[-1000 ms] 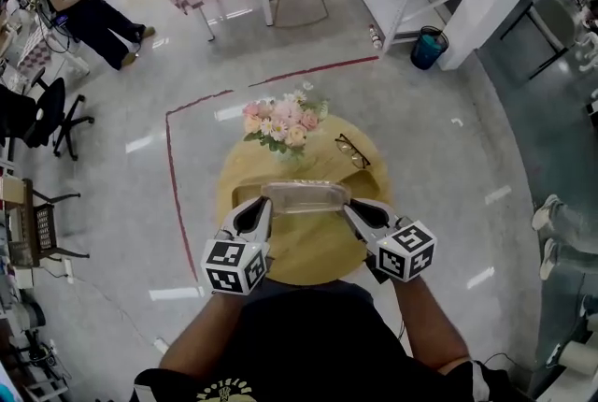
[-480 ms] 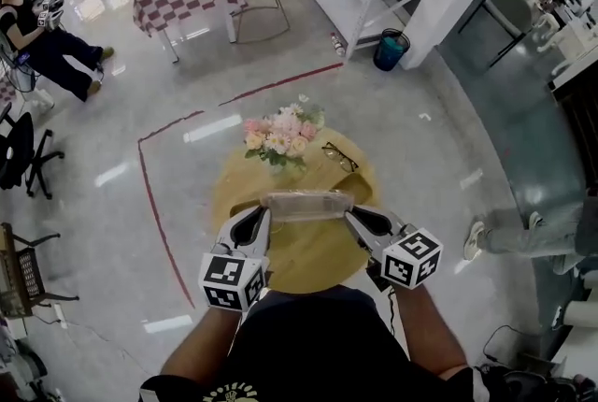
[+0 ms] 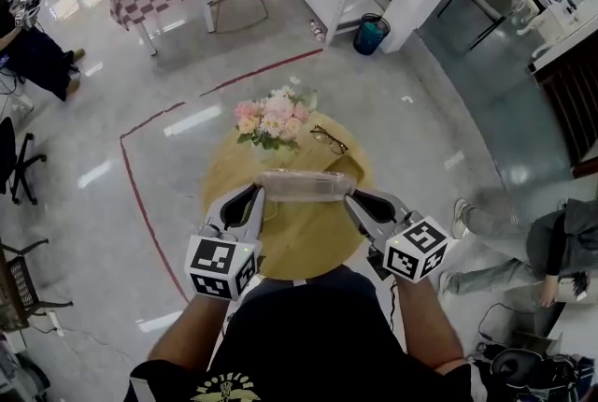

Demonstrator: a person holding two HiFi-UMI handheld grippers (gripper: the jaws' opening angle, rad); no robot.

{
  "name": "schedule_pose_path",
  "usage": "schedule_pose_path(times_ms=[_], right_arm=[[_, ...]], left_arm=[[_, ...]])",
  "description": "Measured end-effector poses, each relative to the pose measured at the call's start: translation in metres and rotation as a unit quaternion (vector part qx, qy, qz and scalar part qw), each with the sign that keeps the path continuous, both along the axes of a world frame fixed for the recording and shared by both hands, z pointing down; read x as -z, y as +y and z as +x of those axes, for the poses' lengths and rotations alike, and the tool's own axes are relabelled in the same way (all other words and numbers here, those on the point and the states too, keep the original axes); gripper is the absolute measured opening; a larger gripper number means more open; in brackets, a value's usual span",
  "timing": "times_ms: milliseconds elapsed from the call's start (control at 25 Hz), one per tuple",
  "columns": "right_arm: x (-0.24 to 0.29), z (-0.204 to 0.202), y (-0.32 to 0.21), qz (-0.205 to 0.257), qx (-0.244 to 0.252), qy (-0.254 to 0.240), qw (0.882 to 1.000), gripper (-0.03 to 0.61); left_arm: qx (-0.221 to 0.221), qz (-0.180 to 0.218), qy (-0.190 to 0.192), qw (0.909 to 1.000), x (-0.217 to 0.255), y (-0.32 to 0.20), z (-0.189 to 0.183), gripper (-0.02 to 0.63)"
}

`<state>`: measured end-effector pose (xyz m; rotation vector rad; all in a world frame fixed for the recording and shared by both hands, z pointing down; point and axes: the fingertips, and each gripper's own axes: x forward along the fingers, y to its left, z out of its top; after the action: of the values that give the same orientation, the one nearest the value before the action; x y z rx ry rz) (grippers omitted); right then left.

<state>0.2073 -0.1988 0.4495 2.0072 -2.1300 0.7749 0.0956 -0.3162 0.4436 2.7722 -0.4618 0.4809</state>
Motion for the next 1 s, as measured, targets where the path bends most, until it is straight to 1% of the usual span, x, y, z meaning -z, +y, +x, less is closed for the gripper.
schedule_pose_path(times_ms=[120, 240, 360, 520, 720, 880, 1000], right_arm=[[-0.004, -0.002, 0.003, 0.004, 0.008, -0.006, 1.000, 0.043], [-0.005, 0.008, 0.005, 0.011, 0.022, -0.014, 1.000, 0.043], [-0.005, 0.026, 0.008, 0.013, 0.045, -0.021, 0.999, 0.043], [-0.002, 0.058, 0.017, 0.019, 0.075, -0.028, 0.997, 0.043], [0.002, 0.092, 0.026, 0.029, 0.109, -0.039, 0.993, 0.043], [0.005, 0.118, 0.034, 0.029, 0.132, -0.039, 0.990, 0.043], [0.013, 0.129, 0.038, 0.034, 0.151, -0.031, 0.987, 0.043]], left_arm=[[0.010, -0.002, -0.006, 0.9999, -0.003, 0.005, -0.004, 0.017], [0.022, 0.002, -0.013, 0.9997, -0.001, 0.011, 0.002, 0.015], [0.039, 0.002, -0.021, 0.9990, 0.000, 0.018, 0.016, 0.017], [0.074, -0.004, -0.026, 0.9969, 0.004, 0.038, 0.040, 0.016], [0.110, 0.008, -0.032, 0.9934, 0.012, 0.057, 0.068, 0.015], [0.139, 0.007, -0.033, 0.9896, 0.014, 0.072, 0.090, 0.016], [0.157, 0.011, -0.031, 0.9870, 0.020, 0.081, 0.097, 0.017]])
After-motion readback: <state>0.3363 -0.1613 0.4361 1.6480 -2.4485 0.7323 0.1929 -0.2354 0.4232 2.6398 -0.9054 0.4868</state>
